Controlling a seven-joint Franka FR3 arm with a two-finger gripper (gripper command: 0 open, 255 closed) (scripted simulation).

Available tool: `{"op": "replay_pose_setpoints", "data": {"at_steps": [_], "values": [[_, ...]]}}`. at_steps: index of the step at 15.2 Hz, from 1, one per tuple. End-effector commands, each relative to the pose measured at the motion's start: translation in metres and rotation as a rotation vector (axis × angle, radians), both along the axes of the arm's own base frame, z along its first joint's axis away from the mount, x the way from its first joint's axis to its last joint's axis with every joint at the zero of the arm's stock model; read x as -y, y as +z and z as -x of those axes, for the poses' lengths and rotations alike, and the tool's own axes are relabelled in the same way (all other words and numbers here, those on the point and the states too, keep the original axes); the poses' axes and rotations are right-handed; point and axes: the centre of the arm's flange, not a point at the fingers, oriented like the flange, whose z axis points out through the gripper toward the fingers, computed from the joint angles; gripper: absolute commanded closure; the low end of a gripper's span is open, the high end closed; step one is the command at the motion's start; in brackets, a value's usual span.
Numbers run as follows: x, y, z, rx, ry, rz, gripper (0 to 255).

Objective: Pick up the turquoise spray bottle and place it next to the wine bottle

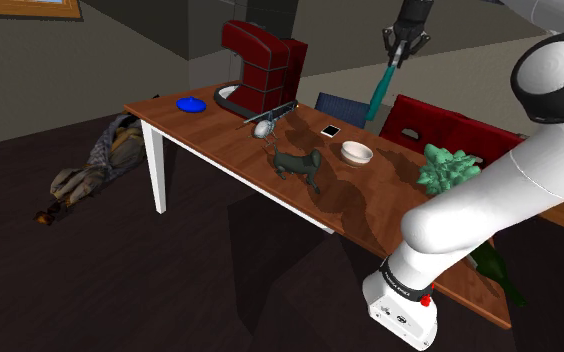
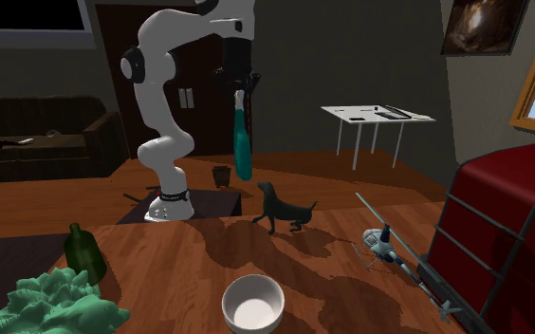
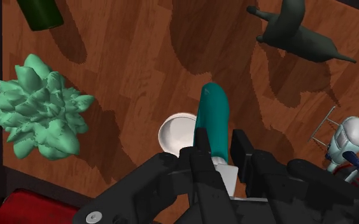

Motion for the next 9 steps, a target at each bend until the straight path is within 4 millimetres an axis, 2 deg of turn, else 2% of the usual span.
{"op": "replay_pose_setpoints", "data": {"at_steps": [1,9], "values": [[0.009,0.000,0.023,0.000,0.000,0.000,255],[0.050,0.001,0.120,0.000,0.000,0.000,255]]}}
